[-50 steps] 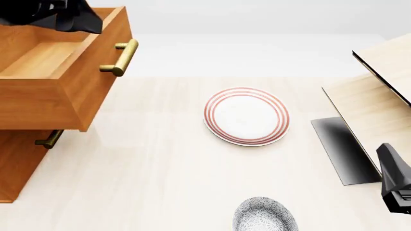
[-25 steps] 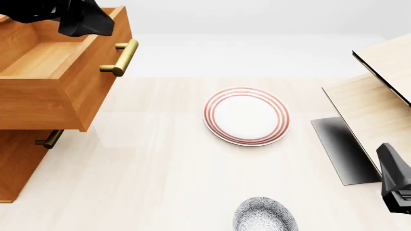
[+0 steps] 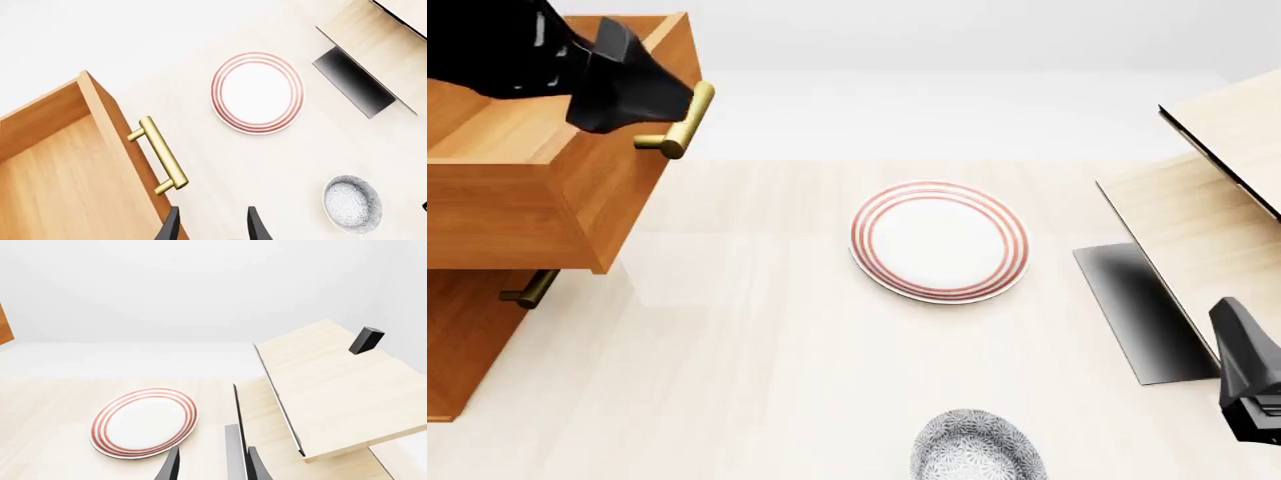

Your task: Open the top drawer of the cabinet and put the bowl in it.

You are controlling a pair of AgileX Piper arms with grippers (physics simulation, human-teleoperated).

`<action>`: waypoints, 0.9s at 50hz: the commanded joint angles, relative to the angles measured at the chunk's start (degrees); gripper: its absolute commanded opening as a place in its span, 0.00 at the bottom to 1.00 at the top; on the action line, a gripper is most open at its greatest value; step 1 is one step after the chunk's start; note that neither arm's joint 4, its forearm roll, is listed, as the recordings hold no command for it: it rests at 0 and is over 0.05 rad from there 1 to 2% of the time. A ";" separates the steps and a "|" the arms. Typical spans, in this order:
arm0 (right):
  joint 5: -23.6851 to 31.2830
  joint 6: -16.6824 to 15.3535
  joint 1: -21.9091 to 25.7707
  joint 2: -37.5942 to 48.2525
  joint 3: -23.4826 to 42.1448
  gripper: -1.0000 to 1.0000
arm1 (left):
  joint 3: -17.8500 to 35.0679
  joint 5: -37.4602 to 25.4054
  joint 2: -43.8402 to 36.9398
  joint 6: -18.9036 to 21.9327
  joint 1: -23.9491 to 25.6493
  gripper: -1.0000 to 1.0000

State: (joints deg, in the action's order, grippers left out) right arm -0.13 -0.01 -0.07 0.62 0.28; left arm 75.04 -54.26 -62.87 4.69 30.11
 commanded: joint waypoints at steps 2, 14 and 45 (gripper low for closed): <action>0.02 0.06 0.01 -0.08 -0.04 1.00 | -3.75 2.29 1.16 -1.43 4.30 1.00; 0.02 0.00 0.04 -0.16 -0.04 1.00 | -8.05 5.45 1.74 -2.13 6.99 1.00; 0.02 0.02 0.03 -0.09 -0.04 1.00 | -11.18 18.11 -9.26 -8.27 17.26 1.00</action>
State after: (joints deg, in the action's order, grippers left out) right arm -0.13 -0.02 -0.07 0.62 0.28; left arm 63.98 -39.95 -67.55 -1.80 43.70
